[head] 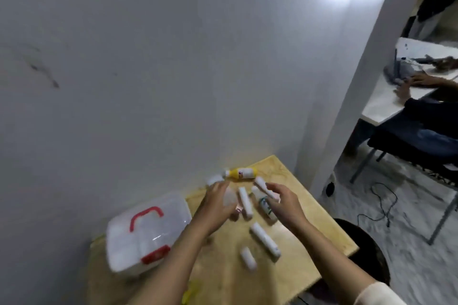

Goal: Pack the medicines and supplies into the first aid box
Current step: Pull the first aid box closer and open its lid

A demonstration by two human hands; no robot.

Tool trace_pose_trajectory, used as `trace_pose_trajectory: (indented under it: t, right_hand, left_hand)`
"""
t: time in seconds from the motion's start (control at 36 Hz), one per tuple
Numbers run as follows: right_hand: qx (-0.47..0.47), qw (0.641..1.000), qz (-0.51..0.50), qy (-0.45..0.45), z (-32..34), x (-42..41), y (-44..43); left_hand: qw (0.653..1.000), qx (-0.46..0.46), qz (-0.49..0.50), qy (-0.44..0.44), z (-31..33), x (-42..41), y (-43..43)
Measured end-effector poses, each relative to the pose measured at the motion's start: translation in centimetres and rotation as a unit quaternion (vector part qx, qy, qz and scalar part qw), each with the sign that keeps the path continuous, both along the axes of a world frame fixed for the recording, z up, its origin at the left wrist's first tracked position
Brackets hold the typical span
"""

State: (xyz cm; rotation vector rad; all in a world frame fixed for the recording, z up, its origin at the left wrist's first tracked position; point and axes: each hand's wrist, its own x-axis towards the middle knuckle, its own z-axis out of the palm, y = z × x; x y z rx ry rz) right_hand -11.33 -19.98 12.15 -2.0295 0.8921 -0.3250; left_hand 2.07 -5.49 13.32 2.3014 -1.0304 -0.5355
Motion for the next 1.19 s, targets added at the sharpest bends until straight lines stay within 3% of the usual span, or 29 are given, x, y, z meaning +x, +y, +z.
trace_pose_trajectory:
  t: [0.14,0.31,0.44,0.58,0.72,0.86,1.19]
  right_hand:
    - [-0.056,0.987,0.149,0.003,-0.8,5.3,6.9]
    - [-0.148,0.936,0.319,0.026,-2.8,9.1,12.9]
    - [-0.285,0.872,0.397,0.045,-5.3,10.9,15.6]
    - [-0.436,0.808,0.392,0.059,-8.3,12.5,16.7]
    - [-0.449,0.815,0.362,0.053,-8.9,12.9,17.0]
    - [-0.433,0.823,0.367,0.031,-9.2,12.8,16.7]
    - [-0.438,0.781,0.434,-0.094,-9.4,11.6,15.5]
  left_hand:
    - [0.996,-0.015,0.077,-0.044,-1.0,3.1,9.6]
    - [0.981,0.012,0.174,-0.080,-3.4,5.2,19.0]
    - [0.975,0.059,0.213,-0.015,-6.1,6.5,23.1]
    - [0.972,0.009,0.228,0.050,-8.8,7.4,24.2]
    - [0.960,-0.141,0.230,0.071,-9.4,7.9,23.7]
    - [0.955,-0.183,0.223,0.074,-9.4,7.8,23.5]
    - [0.953,-0.222,0.187,0.092,-8.4,7.4,23.3]
